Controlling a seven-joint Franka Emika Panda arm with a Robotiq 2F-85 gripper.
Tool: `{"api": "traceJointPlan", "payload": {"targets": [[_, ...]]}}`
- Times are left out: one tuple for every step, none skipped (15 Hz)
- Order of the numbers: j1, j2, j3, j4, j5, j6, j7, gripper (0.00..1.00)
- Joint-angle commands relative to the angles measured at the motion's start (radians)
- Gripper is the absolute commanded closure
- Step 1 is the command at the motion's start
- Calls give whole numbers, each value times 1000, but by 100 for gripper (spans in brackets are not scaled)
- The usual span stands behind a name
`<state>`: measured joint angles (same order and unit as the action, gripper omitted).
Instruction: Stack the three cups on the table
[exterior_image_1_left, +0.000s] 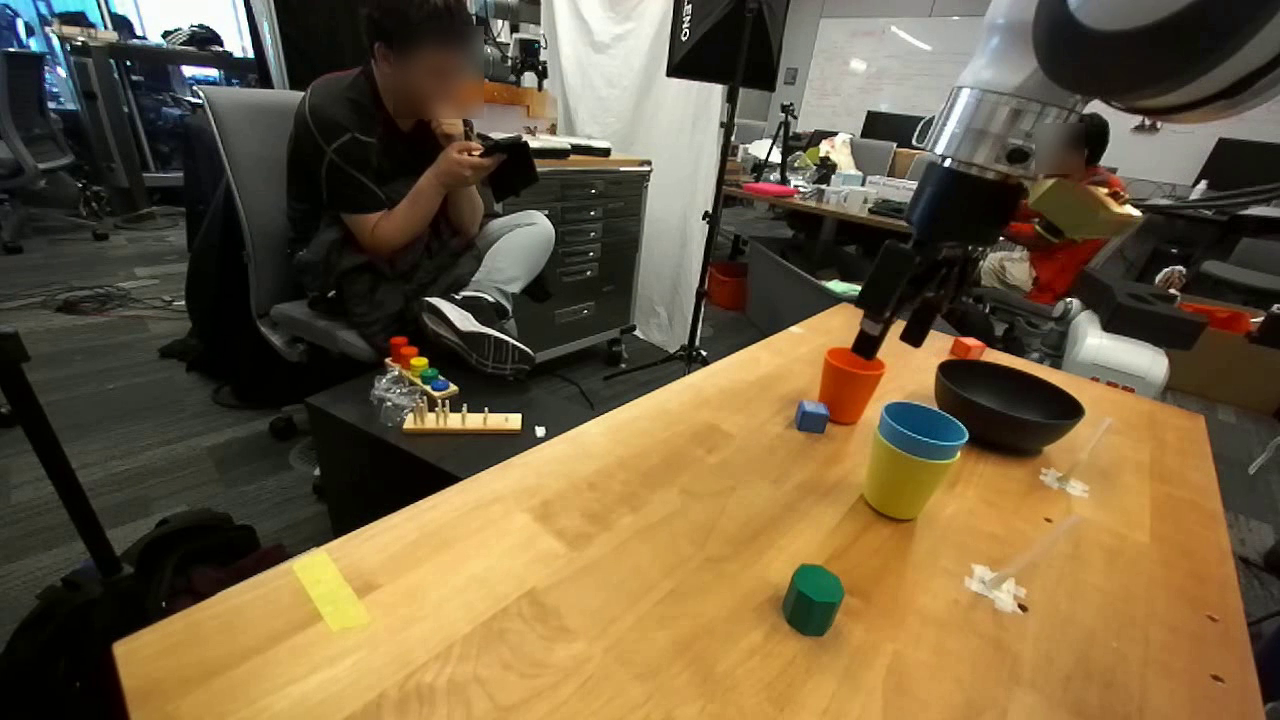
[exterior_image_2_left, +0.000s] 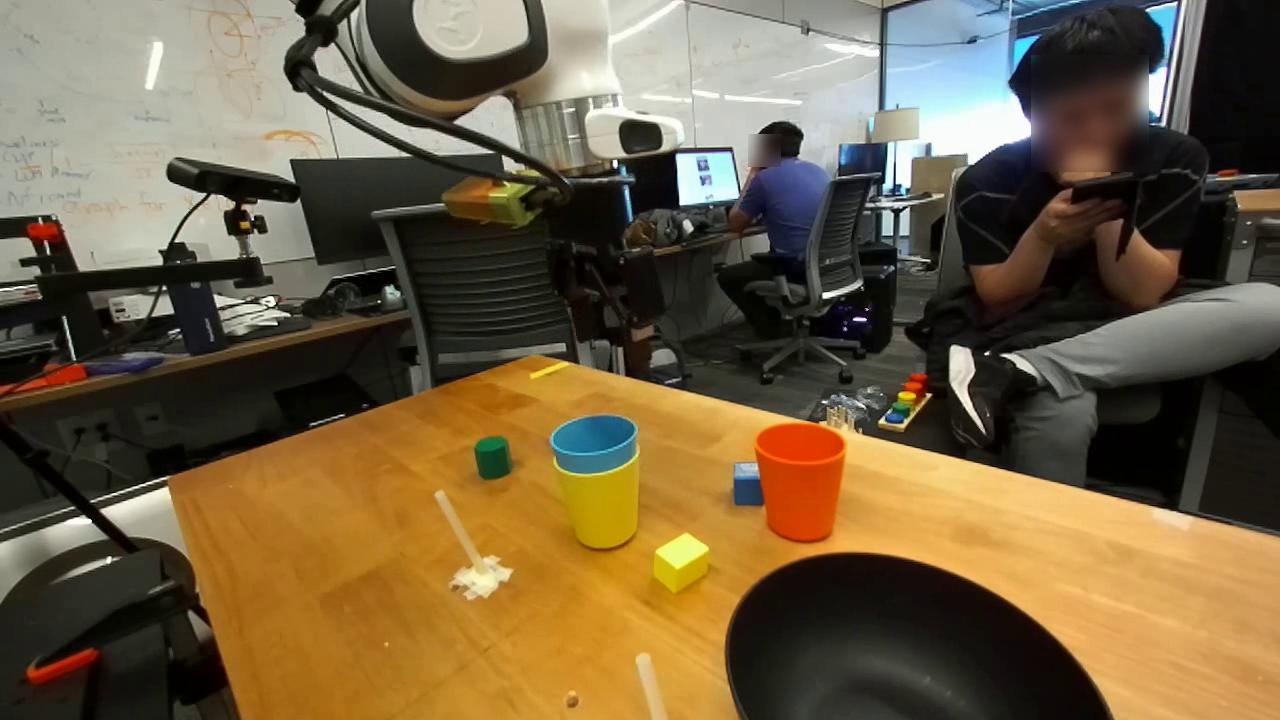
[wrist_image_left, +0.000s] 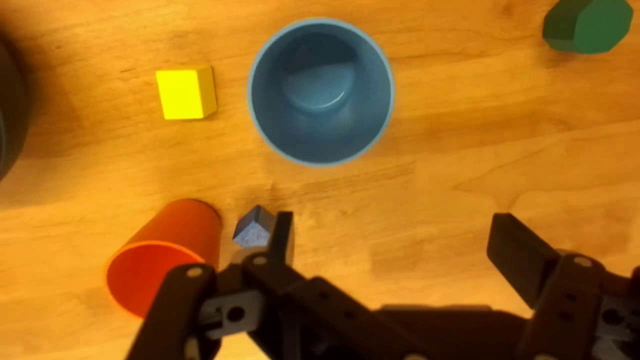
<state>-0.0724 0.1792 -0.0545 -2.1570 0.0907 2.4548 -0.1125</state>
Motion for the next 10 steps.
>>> {"api": "traceJointPlan", "payload": {"targets": [[-32, 5, -9, 67, 44, -26, -2, 0], [-41, 19, -15, 87, 50, -22, 5, 0], [-49, 25, -17, 101, 58, -22, 7, 0], [-58, 40, -22, 122, 66, -27, 11, 0], [-67, 52, -25, 141, 76, -36, 15, 0], [-75, 66, -29, 162, 86, -42, 24, 0], [-83, 80, -31, 185, 98, -54, 31, 0], [-92, 102, -34, 214, 109, -68, 38, 0], [-99, 119, -36, 240, 121, -81, 46, 0], [-109, 143, -36, 270, 135, -100, 49, 0]]}}
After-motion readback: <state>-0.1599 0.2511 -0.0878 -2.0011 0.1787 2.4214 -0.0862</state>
